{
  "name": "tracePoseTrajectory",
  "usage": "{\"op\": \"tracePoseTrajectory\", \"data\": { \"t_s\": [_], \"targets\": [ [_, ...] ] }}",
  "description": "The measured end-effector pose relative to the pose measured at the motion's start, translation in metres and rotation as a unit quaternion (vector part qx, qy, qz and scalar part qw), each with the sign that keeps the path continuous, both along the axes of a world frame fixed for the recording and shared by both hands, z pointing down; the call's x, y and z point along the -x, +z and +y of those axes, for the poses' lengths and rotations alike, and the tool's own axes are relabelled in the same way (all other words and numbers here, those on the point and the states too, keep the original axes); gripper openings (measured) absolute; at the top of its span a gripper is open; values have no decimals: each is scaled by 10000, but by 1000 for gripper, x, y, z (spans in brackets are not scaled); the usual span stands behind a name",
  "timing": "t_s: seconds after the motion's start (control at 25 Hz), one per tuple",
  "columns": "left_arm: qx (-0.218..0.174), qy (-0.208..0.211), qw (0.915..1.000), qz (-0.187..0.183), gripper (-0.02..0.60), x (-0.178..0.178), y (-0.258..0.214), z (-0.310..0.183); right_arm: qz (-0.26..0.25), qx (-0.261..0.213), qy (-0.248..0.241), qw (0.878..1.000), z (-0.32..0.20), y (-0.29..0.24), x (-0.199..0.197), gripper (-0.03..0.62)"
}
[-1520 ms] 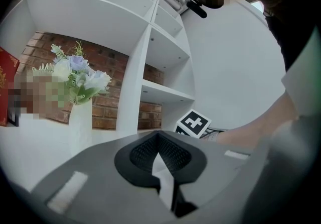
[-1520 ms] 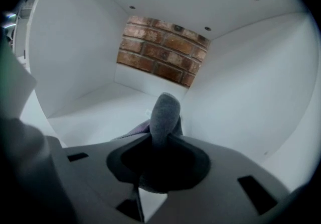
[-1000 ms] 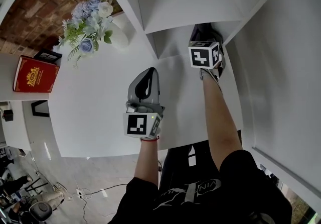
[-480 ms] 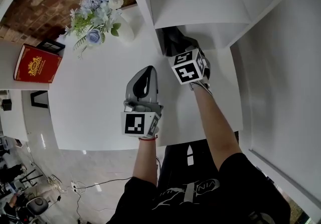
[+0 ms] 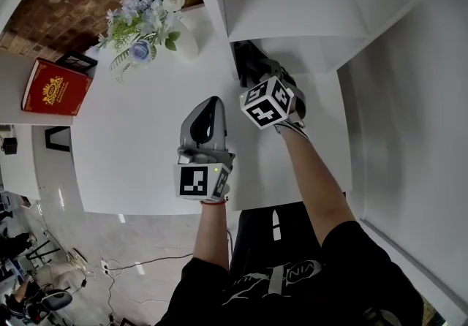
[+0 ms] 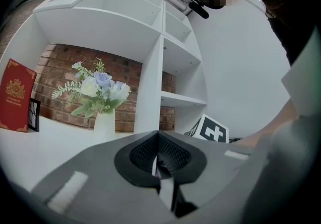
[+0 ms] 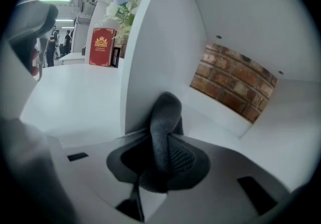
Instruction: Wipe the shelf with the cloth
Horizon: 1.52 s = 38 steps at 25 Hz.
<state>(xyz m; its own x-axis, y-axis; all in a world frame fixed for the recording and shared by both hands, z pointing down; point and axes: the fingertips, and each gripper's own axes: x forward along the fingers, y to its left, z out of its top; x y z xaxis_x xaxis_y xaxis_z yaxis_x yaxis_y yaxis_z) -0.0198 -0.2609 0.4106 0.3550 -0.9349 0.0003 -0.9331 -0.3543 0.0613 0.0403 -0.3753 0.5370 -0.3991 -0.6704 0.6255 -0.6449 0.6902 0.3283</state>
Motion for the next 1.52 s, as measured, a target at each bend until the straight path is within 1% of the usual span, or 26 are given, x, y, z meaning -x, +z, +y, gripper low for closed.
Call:
{"op": "tracePoseTrajectory", "data": {
  "t_s": [0.08, 0.2, 0.6, 0.8, 1.08, 1.32, 1.52],
  "targets": [
    [17, 16, 10000, -8, 5, -4, 2, -1, 88, -8, 26, 10000, -1, 1, -7, 84],
    [50, 46, 10000, -3, 5, -10, 4, -3, 133, -24, 188, 9997, -4, 1, -25, 84],
    [99, 236, 9997, 41, 4, -38, 9, -10, 251, -48, 976, 9949, -12, 2, -106, 84],
    [53, 395, 9992, 34, 5, -55, 5, -11, 389, -100, 1328, 9903, -16, 2, -139, 84],
    [37, 502, 9987, 2, 5, -64, -1, -11, 574, -214, 1861, 9806, -14, 2, -162, 84],
    [54, 481, 9988, -40, 5, -60, -3, -7, 589, -280, 2094, 9757, -13, 0, -170, 84],
    [53, 368, 9993, -68, 5, -48, -3, -1, 582, -315, 2237, 9724, -11, -2, -180, 84]
  ]
}}
